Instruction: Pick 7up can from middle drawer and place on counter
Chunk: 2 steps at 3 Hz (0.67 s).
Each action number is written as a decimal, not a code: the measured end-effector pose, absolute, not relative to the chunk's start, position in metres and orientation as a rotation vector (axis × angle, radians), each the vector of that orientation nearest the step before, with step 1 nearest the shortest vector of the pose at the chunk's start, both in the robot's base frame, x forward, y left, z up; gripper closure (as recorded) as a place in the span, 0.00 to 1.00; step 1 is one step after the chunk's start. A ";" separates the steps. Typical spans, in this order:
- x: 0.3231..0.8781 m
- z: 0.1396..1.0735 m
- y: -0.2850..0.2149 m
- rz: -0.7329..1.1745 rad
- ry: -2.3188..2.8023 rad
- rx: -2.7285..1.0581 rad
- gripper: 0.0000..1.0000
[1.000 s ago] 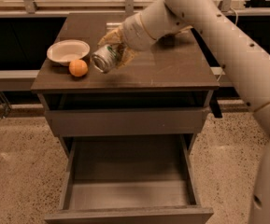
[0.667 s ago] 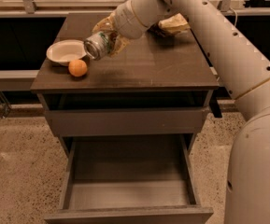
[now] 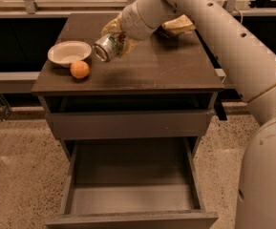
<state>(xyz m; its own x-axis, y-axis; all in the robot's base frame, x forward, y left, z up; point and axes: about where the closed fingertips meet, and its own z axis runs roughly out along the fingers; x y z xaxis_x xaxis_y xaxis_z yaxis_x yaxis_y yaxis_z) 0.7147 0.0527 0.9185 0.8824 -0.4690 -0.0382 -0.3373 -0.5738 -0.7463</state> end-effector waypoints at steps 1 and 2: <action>0.735 0.916 0.017 -0.328 0.621 -2.205 1.00; 0.749 0.911 -0.006 -0.285 0.669 -2.121 0.82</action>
Offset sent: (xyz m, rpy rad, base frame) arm 0.0534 -0.0969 0.0014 0.2276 0.0059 -0.1508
